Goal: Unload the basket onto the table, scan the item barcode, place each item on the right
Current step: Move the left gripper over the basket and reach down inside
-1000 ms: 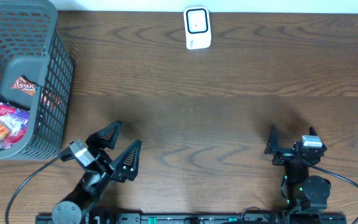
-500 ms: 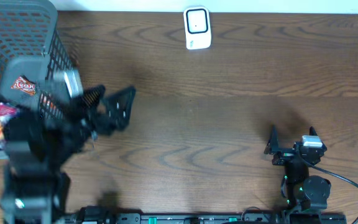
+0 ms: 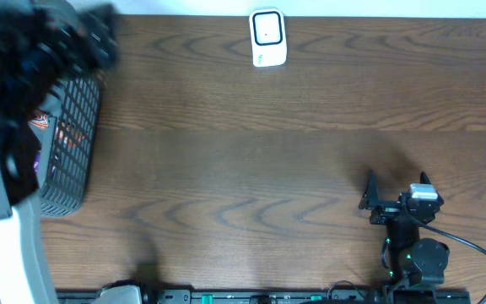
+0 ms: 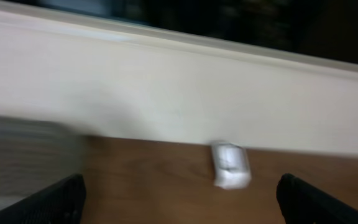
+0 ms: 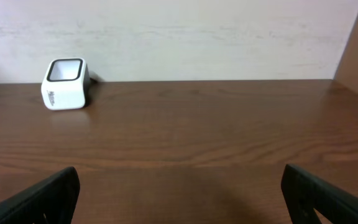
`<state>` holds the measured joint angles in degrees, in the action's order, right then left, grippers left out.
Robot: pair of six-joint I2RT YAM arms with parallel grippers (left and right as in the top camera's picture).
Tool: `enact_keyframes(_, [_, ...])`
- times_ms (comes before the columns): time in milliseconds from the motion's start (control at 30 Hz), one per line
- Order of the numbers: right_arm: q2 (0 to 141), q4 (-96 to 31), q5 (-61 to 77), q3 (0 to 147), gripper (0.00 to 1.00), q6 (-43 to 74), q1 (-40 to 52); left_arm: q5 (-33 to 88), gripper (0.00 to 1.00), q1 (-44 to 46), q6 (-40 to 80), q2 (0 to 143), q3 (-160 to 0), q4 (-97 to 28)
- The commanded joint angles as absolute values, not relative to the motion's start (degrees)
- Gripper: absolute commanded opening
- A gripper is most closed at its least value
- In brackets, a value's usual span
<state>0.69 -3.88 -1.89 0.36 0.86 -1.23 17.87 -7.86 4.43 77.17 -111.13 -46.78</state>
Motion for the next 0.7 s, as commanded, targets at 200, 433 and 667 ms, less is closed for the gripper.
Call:
enact_keyframes(200, [0.38,-4.12,-1.8,0.32,0.99,1.45,-0.75,3.4,0.98,-27.68,2.74,90.8,-118.69,-61.73])
enact_keyframes(433, [0.38,-4.14,-1.8,0.32,0.99,1.45,-0.75,2.55,0.98,-34.98,5.61,95.48,-117.97,-65.14])
enact_keyframes(667, [0.38,-4.12,-1.8,0.32,0.99,1.45,-0.75,2.48,0.98,-35.46,8.03,96.25,-117.95,-68.27])
